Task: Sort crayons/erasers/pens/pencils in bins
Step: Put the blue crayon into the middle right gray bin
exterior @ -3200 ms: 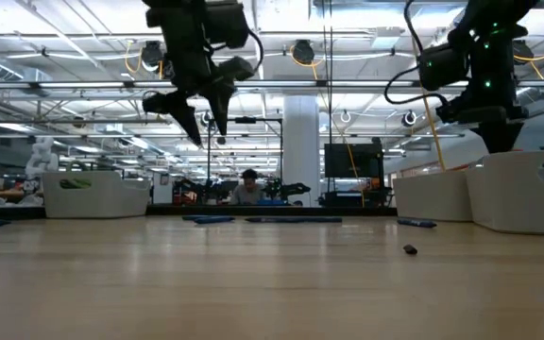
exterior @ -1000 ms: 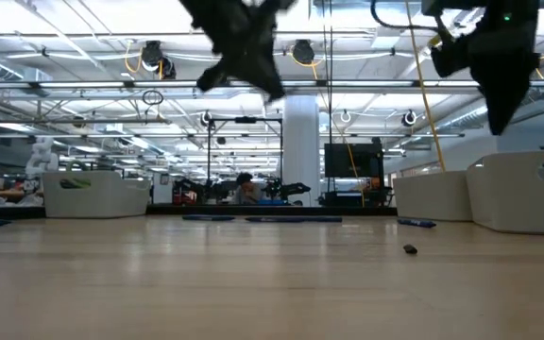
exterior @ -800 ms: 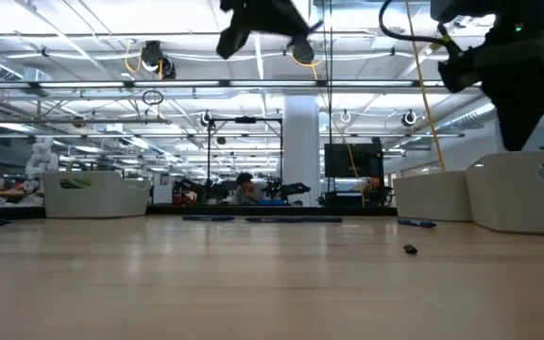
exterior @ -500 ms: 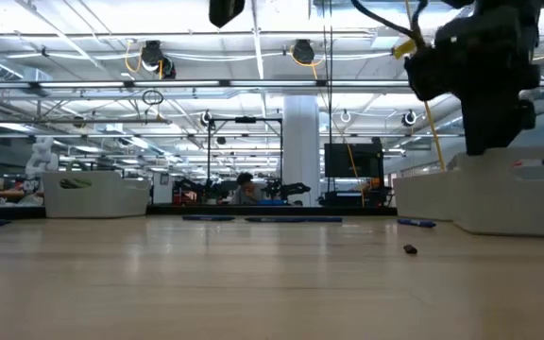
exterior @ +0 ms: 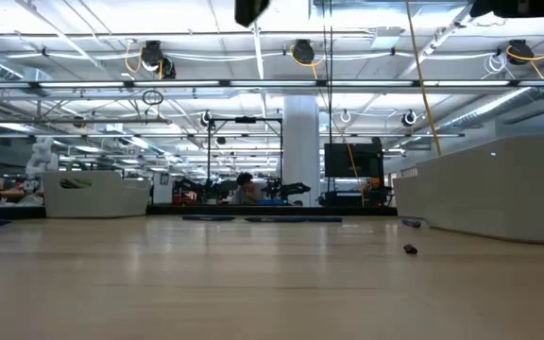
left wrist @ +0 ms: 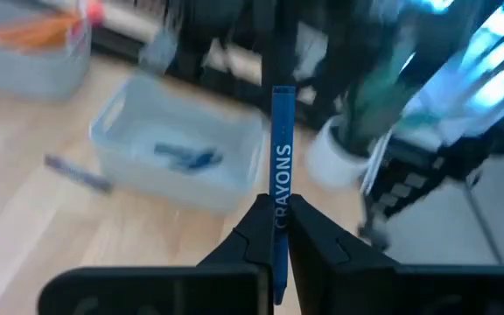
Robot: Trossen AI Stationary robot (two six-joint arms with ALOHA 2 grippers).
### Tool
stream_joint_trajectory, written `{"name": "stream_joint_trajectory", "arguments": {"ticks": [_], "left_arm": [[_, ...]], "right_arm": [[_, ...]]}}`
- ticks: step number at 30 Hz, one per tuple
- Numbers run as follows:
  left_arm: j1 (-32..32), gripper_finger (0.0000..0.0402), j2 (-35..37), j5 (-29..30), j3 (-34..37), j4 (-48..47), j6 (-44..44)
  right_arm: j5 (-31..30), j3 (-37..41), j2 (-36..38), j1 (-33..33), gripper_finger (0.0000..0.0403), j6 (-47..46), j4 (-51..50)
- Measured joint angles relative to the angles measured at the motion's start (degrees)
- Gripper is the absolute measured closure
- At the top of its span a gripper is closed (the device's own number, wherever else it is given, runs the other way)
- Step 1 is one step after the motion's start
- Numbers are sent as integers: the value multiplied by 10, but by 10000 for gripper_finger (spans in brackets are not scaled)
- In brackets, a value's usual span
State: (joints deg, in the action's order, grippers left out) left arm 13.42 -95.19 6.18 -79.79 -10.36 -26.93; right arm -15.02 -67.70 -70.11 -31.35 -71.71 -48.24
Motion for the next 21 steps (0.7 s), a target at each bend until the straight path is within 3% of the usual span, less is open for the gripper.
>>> {"name": "stream_joint_trajectory", "arguments": {"ticks": [7,11,21], "left_arm": [[-8,383,-148,14,-141,4,42],[-26,383,-240,2,-231,-9,42],[-70,383,-408,-5,-405,15,56]], "right_arm": [[-91,-2,120,-10,248,-19,-154],[-152,-2,169,12,248,-8,-193],[-166,-2,204,92,248,108,-227]]}}
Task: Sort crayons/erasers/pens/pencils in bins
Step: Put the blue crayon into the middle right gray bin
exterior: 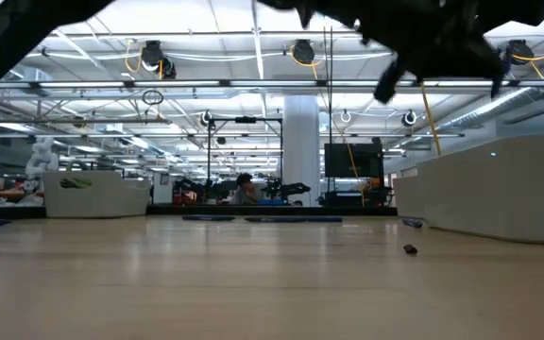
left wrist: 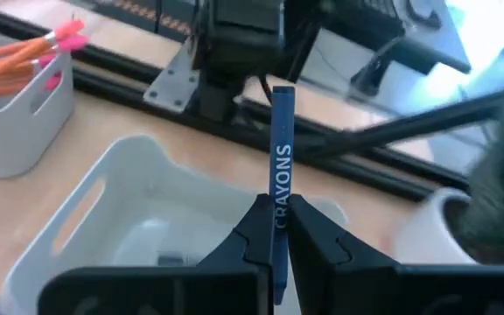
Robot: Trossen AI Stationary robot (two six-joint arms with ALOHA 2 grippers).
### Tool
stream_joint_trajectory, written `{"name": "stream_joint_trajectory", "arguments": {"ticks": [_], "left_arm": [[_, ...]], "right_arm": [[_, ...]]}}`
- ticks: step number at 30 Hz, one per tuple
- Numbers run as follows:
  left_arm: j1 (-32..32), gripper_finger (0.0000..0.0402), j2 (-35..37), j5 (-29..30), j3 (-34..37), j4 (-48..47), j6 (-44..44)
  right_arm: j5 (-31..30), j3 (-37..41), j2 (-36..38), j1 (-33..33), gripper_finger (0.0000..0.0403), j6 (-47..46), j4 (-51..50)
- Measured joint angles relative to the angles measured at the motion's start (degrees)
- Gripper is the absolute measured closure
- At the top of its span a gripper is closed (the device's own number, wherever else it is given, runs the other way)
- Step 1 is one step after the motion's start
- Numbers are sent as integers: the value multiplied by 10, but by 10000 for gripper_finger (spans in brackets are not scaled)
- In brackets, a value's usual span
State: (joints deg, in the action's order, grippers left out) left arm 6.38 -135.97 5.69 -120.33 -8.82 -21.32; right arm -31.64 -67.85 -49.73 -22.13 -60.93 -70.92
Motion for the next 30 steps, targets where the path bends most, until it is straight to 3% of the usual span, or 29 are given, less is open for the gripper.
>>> {"name": "stream_joint_trajectory", "arguments": {"ticks": [10,19,24,30], "left_arm": [[-9,364,-60,9,-9,-5,-4],[-24,240,-65,-8,-9,-45,4],[-25,211,-21,-25,-8,-134,-8],[-27,226,75,70,-10,-287,9]], "right_arm": [[20,0,-1,43,243,32,-22],[30,0,-16,69,223,79,-2],[28,0,-12,74,222,154,27],[-9,0,5,81,222,155,26]]}}
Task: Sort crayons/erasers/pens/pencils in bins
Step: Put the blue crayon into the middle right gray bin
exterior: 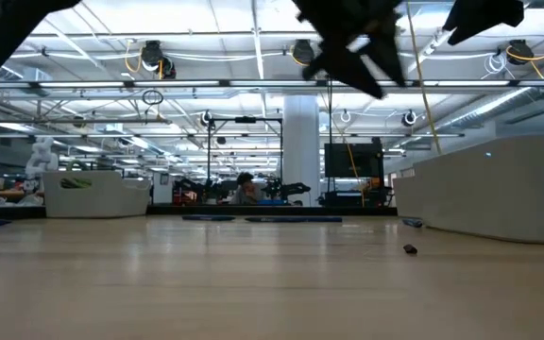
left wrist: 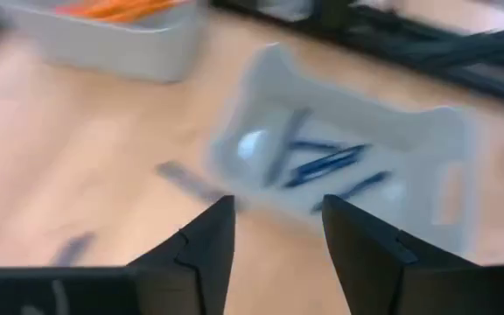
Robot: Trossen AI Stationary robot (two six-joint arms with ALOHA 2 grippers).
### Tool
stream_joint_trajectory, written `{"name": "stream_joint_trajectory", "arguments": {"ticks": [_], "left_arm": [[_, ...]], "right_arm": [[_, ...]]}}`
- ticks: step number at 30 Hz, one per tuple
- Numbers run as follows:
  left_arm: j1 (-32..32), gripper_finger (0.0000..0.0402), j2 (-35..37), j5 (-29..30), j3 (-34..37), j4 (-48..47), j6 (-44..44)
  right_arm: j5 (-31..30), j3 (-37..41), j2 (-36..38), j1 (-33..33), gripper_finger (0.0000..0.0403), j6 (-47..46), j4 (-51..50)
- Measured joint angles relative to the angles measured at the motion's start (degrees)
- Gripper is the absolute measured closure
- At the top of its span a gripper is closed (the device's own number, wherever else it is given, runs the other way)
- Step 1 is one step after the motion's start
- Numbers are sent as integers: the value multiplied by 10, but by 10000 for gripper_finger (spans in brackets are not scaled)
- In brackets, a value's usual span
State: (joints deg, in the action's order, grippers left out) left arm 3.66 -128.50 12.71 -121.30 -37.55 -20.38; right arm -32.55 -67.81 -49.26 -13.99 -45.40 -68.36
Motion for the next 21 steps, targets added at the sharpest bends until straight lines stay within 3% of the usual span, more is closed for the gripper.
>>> {"name": "stream_joint_trajectory", "arguments": {"ticks": [3,7,13,17,21], "left_arm": [[-18,236,31,39,0,-71,3],[-54,239,48,11,0,-206,-21],[-113,194,50,14,1,-432,-35],[-151,141,50,-20,19,-453,13],[-179,99,49,-14,58,-445,113]], "right_arm": [[-6,0,8,2,222,22,0],[-3,0,11,2,222,87,2],[11,2,11,1,222,91,5],[12,15,11,1,222,95,21],[12,31,11,1,222,87,22]]}}
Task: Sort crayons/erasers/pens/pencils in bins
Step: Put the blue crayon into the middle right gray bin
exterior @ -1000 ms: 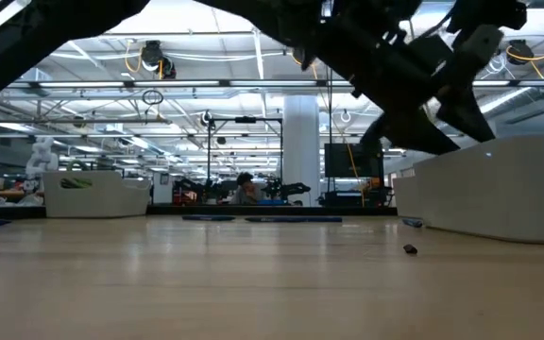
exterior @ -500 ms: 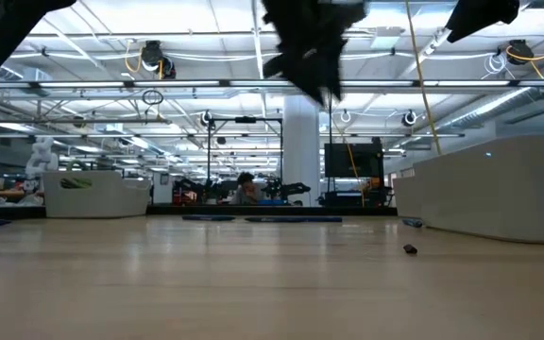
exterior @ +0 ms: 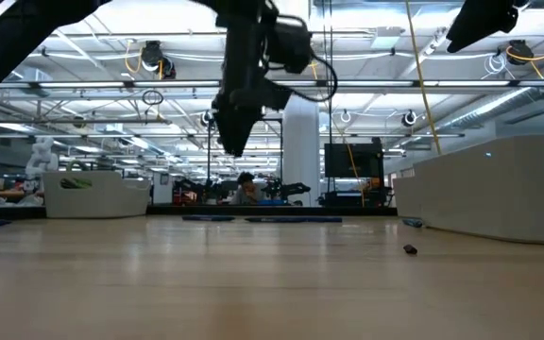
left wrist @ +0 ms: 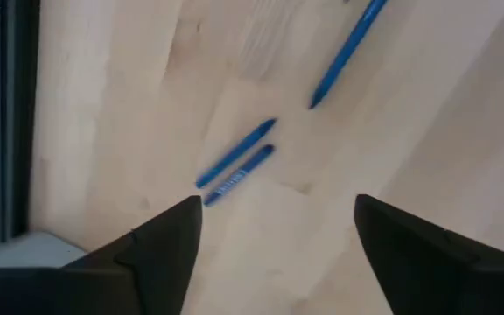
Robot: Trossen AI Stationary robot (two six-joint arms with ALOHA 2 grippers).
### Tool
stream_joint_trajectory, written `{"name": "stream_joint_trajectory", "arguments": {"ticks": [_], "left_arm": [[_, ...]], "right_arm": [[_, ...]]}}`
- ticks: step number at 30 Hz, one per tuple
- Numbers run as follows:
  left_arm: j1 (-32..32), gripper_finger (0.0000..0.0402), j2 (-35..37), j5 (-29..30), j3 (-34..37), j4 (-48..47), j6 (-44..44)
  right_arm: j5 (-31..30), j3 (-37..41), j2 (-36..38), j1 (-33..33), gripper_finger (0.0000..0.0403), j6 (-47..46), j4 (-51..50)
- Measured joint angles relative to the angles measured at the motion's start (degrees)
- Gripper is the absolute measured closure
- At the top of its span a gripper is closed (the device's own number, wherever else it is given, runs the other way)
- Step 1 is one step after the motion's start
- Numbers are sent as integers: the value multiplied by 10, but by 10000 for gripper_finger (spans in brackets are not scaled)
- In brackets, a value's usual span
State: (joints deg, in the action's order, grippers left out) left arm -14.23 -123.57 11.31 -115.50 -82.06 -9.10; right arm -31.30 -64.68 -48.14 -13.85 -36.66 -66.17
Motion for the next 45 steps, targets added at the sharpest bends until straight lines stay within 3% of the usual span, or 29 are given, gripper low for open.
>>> {"name": "stream_joint_trajectory", "arguments": {"ticks": [4,15,18,25,31,45], "left_arm": [[-33,94,7,0,68,38,84],[-105,155,118,-39,309,238,288],[-116,164,119,-58,348,288,301],[-139,201,111,-56,372,374,311],[-140,232,111,-98,372,360,371],[-142,239,113,-108,422,411,358]], "right_arm": [[1,20,0,0,222,-25,1],[15,76,-3,3,222,-48,54],[16,99,-3,10,222,-51,96],[28,142,-3,15,222,-61,193],[61,152,-3,15,222,-77,217],[61,152,-3,15,222,-106,219]]}}
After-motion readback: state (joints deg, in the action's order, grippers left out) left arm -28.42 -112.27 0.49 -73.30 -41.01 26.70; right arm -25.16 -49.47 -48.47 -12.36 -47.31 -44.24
